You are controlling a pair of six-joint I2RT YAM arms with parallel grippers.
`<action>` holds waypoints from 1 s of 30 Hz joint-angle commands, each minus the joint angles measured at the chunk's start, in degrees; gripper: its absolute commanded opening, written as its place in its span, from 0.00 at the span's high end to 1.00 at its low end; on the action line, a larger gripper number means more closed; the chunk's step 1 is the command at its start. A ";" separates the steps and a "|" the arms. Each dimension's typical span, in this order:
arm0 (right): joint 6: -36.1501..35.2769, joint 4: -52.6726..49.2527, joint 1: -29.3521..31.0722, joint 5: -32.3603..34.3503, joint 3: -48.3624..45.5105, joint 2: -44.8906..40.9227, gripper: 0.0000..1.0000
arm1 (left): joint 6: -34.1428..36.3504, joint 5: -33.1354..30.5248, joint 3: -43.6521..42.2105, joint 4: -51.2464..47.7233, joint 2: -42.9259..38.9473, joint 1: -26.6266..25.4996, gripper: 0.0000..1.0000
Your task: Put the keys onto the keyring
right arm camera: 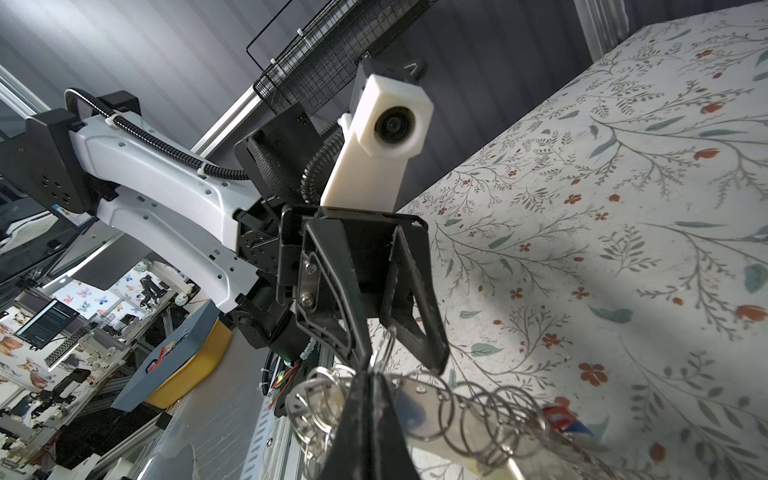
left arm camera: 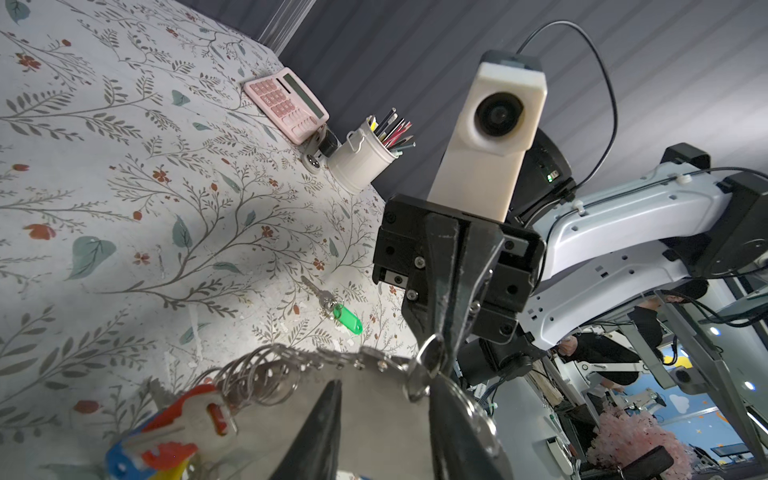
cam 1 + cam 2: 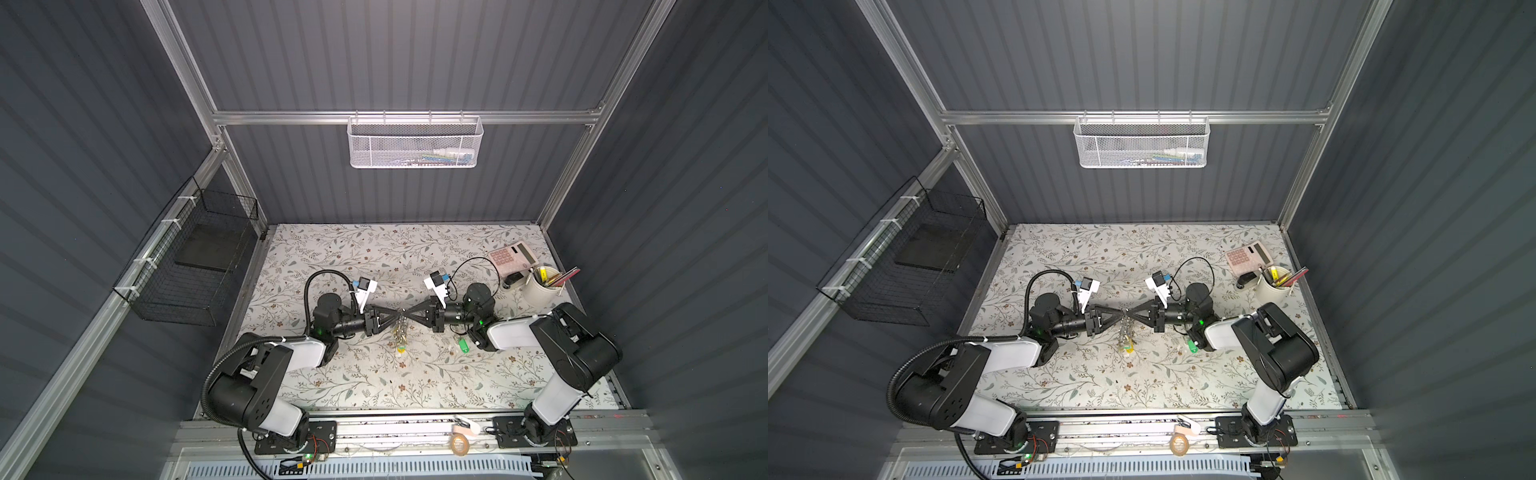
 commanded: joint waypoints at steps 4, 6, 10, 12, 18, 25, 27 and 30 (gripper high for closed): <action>-0.14 2.40 0.35 -0.16 1.44 0.62 1.00 | -6.42 2.73 -1.42 15.38 3.23 -0.12 0.72; -0.11 2.41 0.25 -0.11 1.42 0.62 1.00 | -6.53 2.85 -1.17 15.38 3.32 -0.12 0.77; -0.24 2.36 0.23 0.04 1.40 0.62 1.00 | -6.25 3.63 -0.80 14.29 3.09 -0.15 0.84; -0.33 2.17 0.28 0.06 1.42 0.63 1.00 | -6.52 3.97 -0.84 14.20 2.81 -0.15 0.88; -0.45 1.91 0.28 0.34 1.53 0.78 1.00 | -5.14 4.18 -1.03 11.20 1.19 -0.25 0.95; -0.67 1.77 0.11 0.87 1.36 0.62 1.00 | -4.16 3.31 -0.98 7.89 -1.08 -0.59 1.00; -0.85 1.80 -0.13 1.32 1.20 0.44 1.00 | 0.05 1.92 -0.25 0.44 -3.42 -1.28 1.00; -0.78 1.83 -0.62 1.98 0.81 -0.09 0.98 | 9.83 -1.55 2.11 -16.15 -8.34 -3.26 1.00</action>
